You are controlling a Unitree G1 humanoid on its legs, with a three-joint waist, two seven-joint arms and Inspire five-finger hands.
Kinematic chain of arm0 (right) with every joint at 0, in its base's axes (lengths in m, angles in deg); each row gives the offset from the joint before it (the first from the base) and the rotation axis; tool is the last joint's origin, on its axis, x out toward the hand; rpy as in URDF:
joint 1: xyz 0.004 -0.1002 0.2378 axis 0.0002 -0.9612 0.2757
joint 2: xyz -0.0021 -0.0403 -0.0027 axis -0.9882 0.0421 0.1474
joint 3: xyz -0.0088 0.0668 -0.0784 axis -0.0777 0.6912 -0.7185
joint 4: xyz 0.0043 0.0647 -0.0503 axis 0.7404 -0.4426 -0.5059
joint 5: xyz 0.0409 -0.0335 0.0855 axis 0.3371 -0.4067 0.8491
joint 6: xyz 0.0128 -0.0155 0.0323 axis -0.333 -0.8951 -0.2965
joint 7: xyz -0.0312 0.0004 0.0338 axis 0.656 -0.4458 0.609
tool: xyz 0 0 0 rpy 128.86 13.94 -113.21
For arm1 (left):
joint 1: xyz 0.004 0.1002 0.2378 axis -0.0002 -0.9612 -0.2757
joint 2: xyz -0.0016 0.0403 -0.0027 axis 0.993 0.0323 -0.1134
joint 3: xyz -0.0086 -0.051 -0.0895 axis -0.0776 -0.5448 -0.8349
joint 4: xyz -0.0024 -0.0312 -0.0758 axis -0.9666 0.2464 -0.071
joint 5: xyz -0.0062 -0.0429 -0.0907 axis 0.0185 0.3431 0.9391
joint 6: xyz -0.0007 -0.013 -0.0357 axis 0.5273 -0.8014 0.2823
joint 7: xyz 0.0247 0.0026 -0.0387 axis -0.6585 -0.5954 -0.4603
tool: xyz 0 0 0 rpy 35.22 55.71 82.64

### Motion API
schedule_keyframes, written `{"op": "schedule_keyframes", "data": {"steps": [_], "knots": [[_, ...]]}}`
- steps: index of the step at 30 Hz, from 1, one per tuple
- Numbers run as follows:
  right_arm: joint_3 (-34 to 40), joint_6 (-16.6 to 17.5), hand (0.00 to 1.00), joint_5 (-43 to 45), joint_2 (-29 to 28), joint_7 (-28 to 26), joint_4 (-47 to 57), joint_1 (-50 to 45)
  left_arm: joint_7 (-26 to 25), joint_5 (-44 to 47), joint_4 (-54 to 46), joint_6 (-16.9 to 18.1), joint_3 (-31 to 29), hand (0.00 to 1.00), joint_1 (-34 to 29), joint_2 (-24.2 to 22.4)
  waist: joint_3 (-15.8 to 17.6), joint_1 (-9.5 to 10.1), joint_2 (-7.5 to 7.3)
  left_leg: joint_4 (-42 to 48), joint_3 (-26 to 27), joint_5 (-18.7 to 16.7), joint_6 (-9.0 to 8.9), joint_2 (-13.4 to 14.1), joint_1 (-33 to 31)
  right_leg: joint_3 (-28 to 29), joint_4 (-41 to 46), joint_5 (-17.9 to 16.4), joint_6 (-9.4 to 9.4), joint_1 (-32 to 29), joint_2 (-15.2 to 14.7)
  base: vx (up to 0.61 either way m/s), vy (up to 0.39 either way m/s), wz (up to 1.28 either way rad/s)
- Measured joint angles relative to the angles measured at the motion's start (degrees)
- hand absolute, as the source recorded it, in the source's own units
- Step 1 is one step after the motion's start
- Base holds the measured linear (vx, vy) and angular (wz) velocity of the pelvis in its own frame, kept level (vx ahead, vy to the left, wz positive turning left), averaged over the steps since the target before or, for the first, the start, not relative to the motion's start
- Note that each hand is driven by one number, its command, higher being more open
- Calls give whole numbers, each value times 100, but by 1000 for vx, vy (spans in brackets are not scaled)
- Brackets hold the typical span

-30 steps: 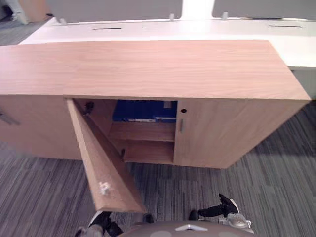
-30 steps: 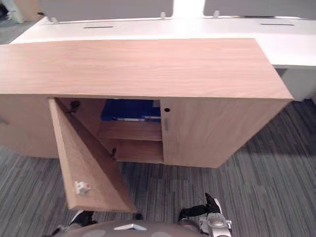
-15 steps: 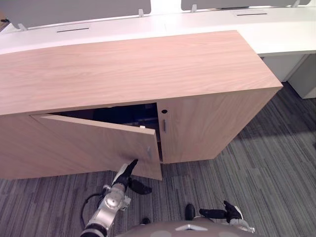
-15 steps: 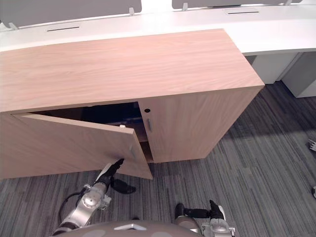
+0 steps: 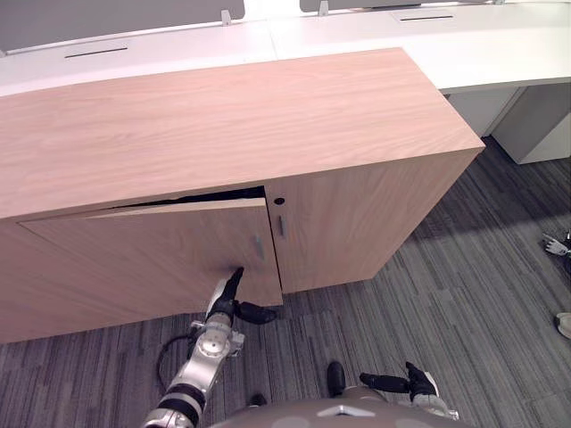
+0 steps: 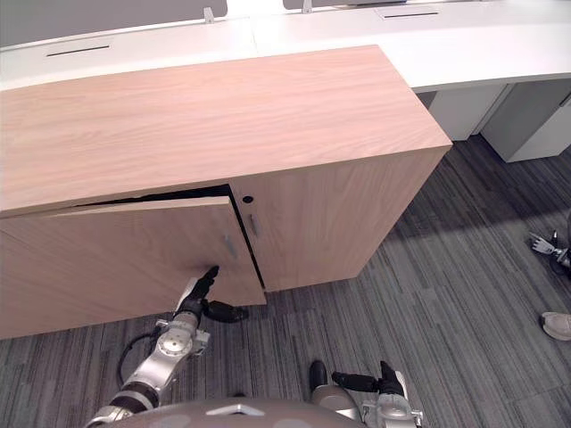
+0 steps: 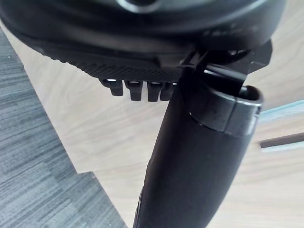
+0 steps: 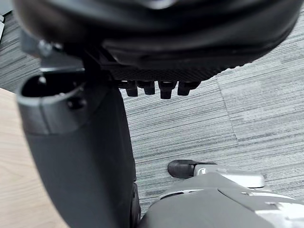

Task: Walk over to the cabinet, pick up the folder, carry it to the office cabinet, place the folder inside the office cabinet, then close the office cabinet door

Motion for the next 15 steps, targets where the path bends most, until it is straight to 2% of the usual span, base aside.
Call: {"op": "schedule_keyframes", "data": {"steps": [10,15], "knots": [[-2,-1,100,3,-35,51,0,69,-31,397,1,13,-245,100,10,-194,22,-41,-43,4,-35,2,3,-7,-3,-16,-7,15,-4,4,-6,-13,-1,0],[-5,-5,100,58,-54,54,0,140,193,869,-44,32,-247,100,-223,-263,31,-26,-59,-10,-80,6,9,-13,-12,-66,-7,13,-3,7,-11,0,0,2]]}}
